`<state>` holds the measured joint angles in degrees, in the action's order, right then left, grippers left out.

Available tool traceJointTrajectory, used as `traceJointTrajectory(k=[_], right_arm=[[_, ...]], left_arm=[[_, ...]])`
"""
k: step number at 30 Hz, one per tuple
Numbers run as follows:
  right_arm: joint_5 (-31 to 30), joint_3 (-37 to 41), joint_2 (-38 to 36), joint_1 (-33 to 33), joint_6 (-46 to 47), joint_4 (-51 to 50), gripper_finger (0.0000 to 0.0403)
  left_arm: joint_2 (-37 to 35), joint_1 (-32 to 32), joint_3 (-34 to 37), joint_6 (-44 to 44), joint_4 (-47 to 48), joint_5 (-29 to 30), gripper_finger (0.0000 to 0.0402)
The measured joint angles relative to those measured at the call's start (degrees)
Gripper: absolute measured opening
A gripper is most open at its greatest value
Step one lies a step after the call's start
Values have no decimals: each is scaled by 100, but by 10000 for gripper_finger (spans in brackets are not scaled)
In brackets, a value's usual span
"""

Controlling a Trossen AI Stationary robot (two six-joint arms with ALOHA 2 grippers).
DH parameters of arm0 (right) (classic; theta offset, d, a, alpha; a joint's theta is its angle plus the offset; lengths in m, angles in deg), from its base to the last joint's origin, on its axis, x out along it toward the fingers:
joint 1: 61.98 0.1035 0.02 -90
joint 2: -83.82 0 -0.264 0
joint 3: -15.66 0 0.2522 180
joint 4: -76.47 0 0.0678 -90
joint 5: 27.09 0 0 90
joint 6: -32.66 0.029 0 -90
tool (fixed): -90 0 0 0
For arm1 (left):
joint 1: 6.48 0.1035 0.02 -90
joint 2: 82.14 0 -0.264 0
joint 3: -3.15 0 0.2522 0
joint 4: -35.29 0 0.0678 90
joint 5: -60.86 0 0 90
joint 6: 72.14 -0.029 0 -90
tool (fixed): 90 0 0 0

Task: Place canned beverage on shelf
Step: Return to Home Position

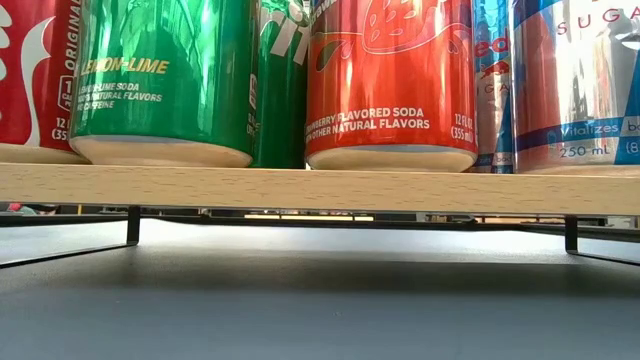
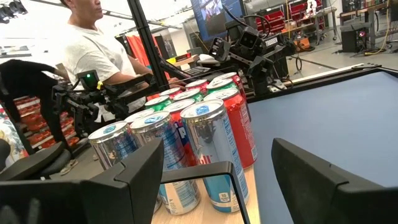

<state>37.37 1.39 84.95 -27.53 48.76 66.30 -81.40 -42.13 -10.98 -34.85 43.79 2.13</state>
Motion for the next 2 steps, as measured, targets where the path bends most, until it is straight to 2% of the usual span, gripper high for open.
traceJointTrajectory(k=[2], right_arm=[[0, 0, -2, 1, -1, -1, 284]], left_arm=[[0, 0, 1, 1, -1, -1, 311]])
